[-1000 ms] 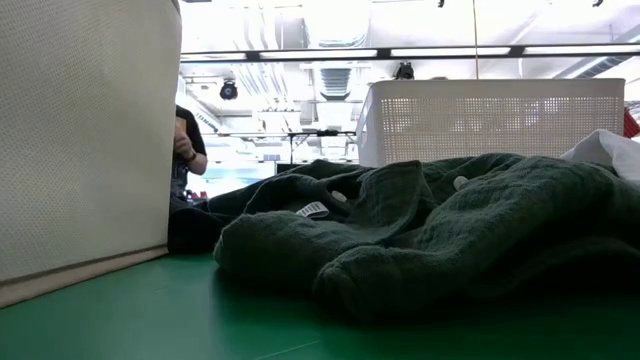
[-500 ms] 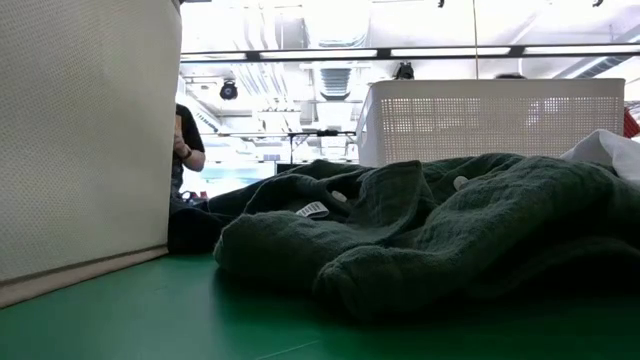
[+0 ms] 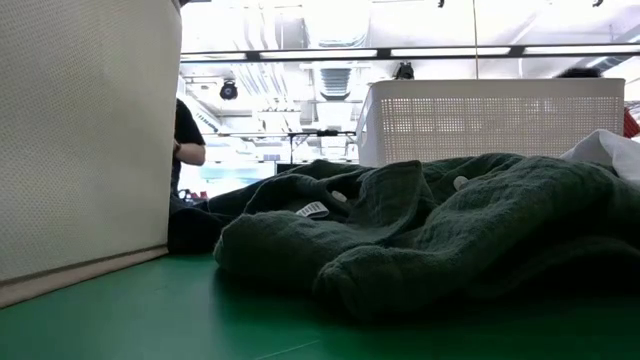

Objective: Sort clothes
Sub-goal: Put the green polo shirt into the top right white bin

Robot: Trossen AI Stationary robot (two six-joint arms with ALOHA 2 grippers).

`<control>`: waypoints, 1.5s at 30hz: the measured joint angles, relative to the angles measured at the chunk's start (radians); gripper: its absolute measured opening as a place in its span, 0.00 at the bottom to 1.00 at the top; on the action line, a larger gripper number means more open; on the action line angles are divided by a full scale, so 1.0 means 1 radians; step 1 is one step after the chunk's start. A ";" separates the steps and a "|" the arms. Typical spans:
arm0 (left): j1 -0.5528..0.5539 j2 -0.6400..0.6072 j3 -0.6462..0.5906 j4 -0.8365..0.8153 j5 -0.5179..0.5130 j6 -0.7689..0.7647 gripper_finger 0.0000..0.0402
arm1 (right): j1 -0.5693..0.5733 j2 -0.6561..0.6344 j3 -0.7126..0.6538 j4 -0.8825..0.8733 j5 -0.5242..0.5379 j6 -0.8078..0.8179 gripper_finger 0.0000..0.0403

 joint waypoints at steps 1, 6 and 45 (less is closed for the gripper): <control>0.000 -0.003 0.000 0.001 -0.002 0.001 0.06 | 0.000 0.015 0.000 0.006 0.000 -0.007 0.06; 0.000 -0.023 0.000 0.003 -0.044 0.025 0.06 | -0.002 0.087 0.000 0.016 0.014 0.016 0.06; 0.000 -0.043 0.000 0.032 -0.071 0.052 0.06 | -0.011 0.312 -0.016 0.211 0.151 -0.019 0.56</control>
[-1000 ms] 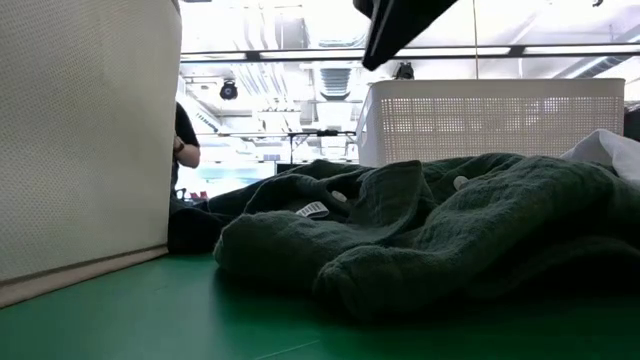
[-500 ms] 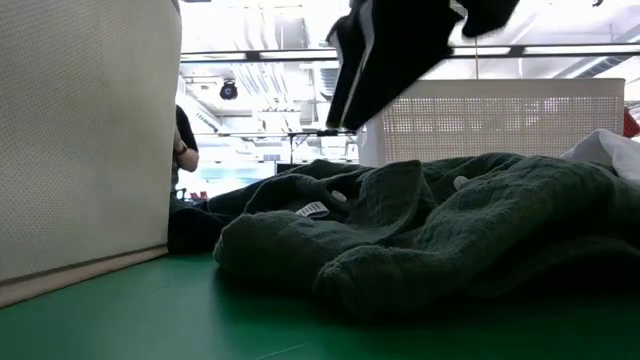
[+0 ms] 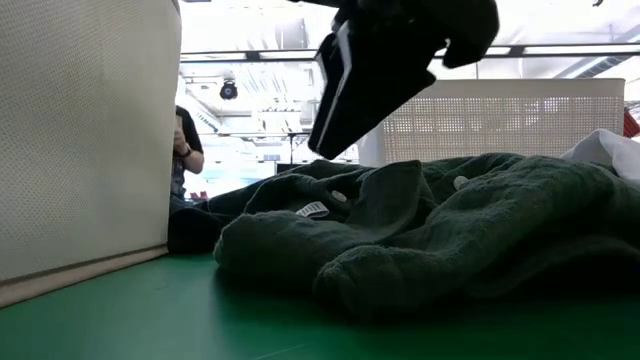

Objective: Sort clothes
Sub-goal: Put the green polo shirt into the top right white bin

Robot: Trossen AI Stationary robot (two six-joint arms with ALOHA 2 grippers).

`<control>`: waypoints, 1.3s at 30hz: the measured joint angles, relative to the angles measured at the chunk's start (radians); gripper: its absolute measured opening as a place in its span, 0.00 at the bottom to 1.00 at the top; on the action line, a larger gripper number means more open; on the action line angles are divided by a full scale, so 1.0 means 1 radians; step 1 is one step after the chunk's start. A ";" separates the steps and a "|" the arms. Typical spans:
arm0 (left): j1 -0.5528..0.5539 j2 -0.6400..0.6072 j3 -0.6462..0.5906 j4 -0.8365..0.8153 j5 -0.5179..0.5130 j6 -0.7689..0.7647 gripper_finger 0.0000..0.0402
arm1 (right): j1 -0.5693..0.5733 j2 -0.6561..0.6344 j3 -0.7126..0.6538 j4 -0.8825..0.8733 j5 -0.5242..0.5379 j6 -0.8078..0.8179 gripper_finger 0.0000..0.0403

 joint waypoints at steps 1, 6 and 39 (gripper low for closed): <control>0.000 0.000 0.000 0.000 0.000 0.000 0.06 | 0.001 -0.012 -0.011 -0.002 -0.002 -0.001 0.56; 0.000 0.000 0.000 0.006 0.000 0.016 0.06 | 0.002 -0.104 -0.124 0.056 0.003 0.021 0.55; 0.001 0.024 0.000 0.031 -0.002 0.027 0.06 | -0.036 -0.136 -0.321 0.269 0.056 -0.003 0.55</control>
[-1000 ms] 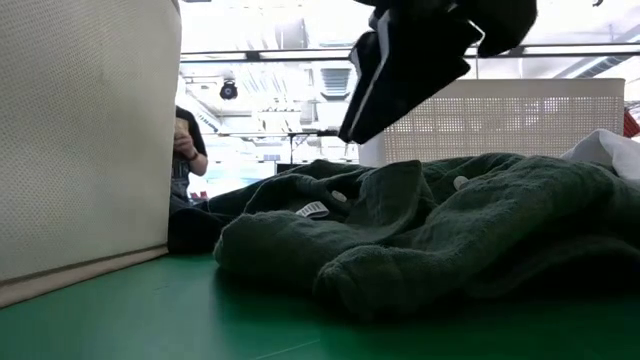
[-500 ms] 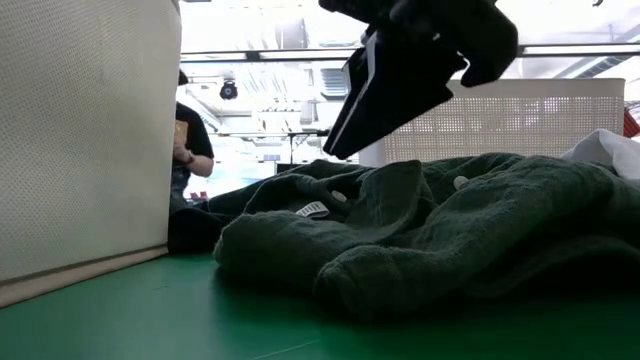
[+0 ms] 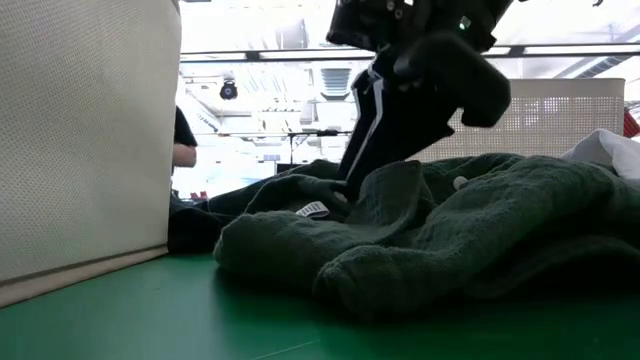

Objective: Sort clothes
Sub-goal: Put the green polo shirt into the top right white bin

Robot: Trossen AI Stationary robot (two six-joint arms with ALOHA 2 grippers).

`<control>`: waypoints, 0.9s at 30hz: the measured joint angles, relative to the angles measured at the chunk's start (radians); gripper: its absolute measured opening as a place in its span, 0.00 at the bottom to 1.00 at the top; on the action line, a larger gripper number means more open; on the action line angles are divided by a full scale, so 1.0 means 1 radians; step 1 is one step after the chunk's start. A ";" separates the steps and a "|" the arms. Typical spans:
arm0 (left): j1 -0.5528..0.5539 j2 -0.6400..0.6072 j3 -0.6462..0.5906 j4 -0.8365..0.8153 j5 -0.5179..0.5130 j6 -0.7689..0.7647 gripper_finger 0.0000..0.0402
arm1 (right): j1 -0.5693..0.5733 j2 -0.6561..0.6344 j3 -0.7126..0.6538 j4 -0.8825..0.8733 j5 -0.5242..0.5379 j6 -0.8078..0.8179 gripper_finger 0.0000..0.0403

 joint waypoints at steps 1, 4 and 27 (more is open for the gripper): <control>0.000 0.001 0.000 0.001 0.000 0.004 0.06 | 0.000 0.000 -0.003 0.000 0.000 0.000 0.55; 0.000 0.001 0.000 0.003 0.000 0.025 0.06 | 0.000 0.000 -0.007 0.002 -0.004 0.000 0.53; 0.000 0.008 0.000 0.007 0.000 0.026 0.06 | -0.021 -0.013 -0.028 0.038 -0.056 -0.042 0.02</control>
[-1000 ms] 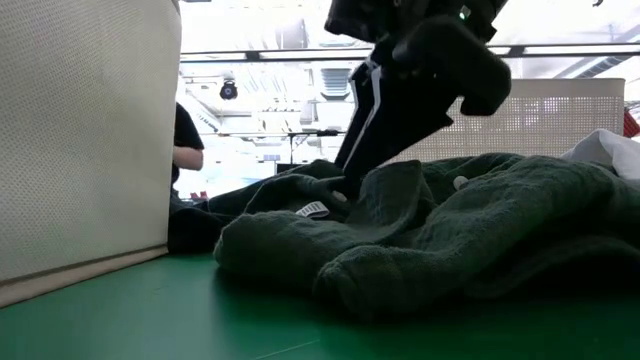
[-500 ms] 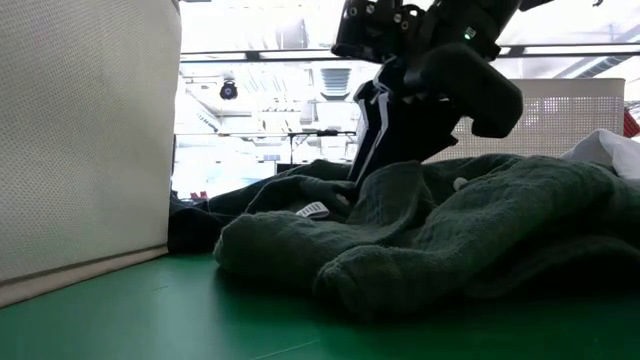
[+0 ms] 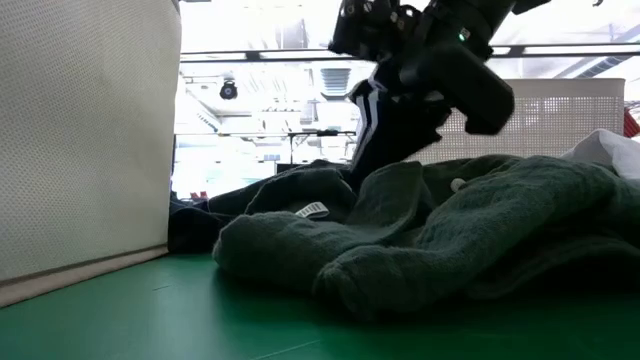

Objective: Sort clothes
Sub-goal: Put the green polo shirt into the top right white bin

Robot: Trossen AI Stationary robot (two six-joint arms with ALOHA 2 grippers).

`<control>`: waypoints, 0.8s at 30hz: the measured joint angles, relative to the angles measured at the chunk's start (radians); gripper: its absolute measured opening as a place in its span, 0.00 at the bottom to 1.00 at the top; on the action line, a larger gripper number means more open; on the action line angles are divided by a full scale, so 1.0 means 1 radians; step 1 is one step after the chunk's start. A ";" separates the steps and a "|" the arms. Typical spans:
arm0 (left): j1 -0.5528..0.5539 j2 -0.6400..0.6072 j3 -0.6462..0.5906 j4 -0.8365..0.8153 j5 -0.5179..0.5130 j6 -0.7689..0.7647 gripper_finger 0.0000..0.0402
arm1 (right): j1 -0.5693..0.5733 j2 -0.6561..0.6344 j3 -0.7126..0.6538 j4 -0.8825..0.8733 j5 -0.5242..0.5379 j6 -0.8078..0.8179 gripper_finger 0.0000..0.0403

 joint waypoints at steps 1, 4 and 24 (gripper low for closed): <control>0.000 0.000 0.000 0.000 0.000 0.000 0.06 | 0.000 -0.007 0.001 0.007 0.003 -0.007 0.02; 0.000 0.000 0.000 0.000 0.000 0.000 0.06 | 0.000 -0.036 0.003 0.033 0.003 -0.030 0.02; 0.000 0.000 0.000 0.000 0.000 -0.001 0.06 | 0.006 -0.255 -0.002 0.087 0.057 -0.098 0.02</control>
